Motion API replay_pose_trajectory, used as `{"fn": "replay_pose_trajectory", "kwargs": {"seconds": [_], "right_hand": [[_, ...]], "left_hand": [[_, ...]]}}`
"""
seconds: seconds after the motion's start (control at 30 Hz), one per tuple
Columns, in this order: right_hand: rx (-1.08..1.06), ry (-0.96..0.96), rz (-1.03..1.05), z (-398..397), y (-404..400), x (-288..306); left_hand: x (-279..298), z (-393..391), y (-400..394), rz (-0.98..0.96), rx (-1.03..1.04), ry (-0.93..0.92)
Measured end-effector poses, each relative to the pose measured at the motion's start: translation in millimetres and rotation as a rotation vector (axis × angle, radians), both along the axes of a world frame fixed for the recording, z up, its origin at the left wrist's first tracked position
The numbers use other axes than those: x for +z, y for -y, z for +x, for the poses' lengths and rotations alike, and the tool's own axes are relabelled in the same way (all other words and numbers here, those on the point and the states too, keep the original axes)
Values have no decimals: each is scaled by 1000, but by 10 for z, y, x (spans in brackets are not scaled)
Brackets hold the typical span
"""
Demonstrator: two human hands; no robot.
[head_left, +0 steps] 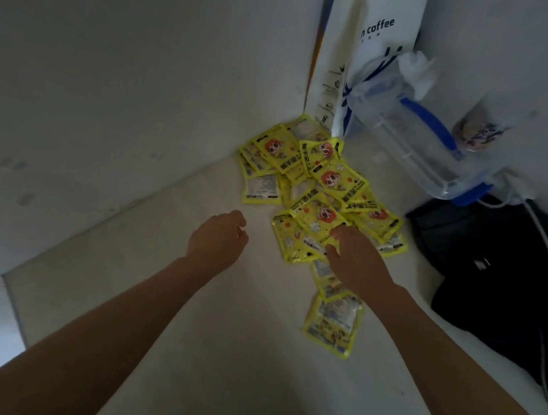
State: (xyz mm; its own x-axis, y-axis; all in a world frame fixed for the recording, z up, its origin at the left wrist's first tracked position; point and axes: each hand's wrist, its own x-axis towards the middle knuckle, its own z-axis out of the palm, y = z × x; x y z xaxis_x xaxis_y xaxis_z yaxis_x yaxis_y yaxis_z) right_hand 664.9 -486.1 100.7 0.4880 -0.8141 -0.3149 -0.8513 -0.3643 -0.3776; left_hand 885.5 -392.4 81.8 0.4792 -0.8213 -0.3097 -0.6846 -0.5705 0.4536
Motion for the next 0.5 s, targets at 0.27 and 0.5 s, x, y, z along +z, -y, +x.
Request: {"fn": "replay_pose_trajectory", "kwargs": {"seconds": [0.27, 0.5], "right_hand": [[-10, -57, 6, 319, 495, -169], [-39, -164, -9, 512, 653, -336]], "left_hand": [[-242, 263, 728, -60, 401, -177], [-436, 297, 1181, -38, 502, -215]]}}
